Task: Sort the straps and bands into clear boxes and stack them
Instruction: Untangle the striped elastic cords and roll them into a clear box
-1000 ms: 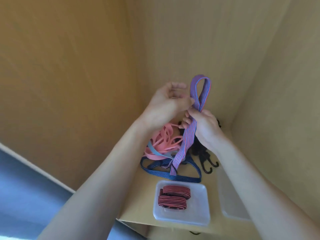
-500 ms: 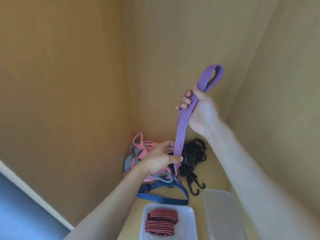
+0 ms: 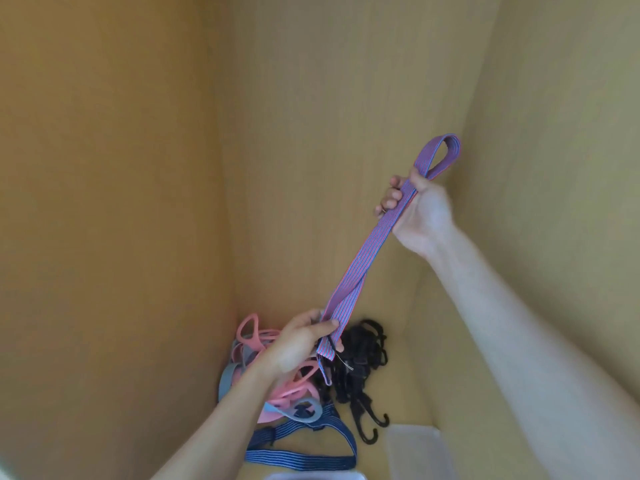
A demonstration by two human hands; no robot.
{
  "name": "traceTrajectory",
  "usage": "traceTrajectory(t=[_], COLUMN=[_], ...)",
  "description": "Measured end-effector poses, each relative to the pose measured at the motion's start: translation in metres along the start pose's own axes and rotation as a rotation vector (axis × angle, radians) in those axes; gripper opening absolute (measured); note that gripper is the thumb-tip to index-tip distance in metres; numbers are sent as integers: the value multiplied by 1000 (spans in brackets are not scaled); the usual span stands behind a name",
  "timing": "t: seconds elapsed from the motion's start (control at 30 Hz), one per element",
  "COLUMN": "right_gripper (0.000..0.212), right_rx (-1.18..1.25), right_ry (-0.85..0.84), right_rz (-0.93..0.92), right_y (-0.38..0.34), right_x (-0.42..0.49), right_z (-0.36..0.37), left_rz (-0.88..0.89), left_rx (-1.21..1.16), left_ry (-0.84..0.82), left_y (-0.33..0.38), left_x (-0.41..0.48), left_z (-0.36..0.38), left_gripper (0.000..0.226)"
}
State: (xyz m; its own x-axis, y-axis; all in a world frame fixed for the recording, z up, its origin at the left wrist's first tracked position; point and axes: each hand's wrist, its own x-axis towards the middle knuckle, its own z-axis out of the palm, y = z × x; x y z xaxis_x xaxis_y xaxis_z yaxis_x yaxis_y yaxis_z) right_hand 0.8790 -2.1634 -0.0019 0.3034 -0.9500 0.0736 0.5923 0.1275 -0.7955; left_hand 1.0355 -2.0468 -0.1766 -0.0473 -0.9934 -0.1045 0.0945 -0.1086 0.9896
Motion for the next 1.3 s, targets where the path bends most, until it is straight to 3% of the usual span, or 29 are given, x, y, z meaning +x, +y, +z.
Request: traceTrajectory(t=[0.13,0.33,0.6,0.7,0.87,0.93,1.03,1.13,1.2,1.3], right_gripper=[42,43,37,28,36,30,9,42,56,47], right_rx=[-34,-287,-511,-700,-970,-1000,-929,-960,-1074,-1064], right_ry=[111,250,265,274,192,167,118,-85,-241,-285], right_rz=[-25,44,254,331,401,343,104,-165,-221,-258], right_y=[-9,12,62,78,96,100,100,95,97,103], right_x=[9,6,-9,-20,-39,-47,-56,-67,-71,-71], right_z=[-34,-84,-119,-124,-117,-107,-91,-75,-65,-56], left_rz=[-7,-19,-49,-44,-52,-55,-71,-102,-142,-205], left_rx=[-81,-101,-230,-254,-317,-298,-258,-225,-219,-199], left_ry=[-47,-50,-61,-92,-121,-129,-149,-156,-172,-212], left_y=[10,24,44,54,67,69,70,68,67,71], left_x=[3,13,16,13,13,14,15,17,19,20], left_z=[-6,-8,-8,-5,-3,-3,-6,-10,-11,-10], left_gripper=[8,22,26,28,27,26,26,28,29,25])
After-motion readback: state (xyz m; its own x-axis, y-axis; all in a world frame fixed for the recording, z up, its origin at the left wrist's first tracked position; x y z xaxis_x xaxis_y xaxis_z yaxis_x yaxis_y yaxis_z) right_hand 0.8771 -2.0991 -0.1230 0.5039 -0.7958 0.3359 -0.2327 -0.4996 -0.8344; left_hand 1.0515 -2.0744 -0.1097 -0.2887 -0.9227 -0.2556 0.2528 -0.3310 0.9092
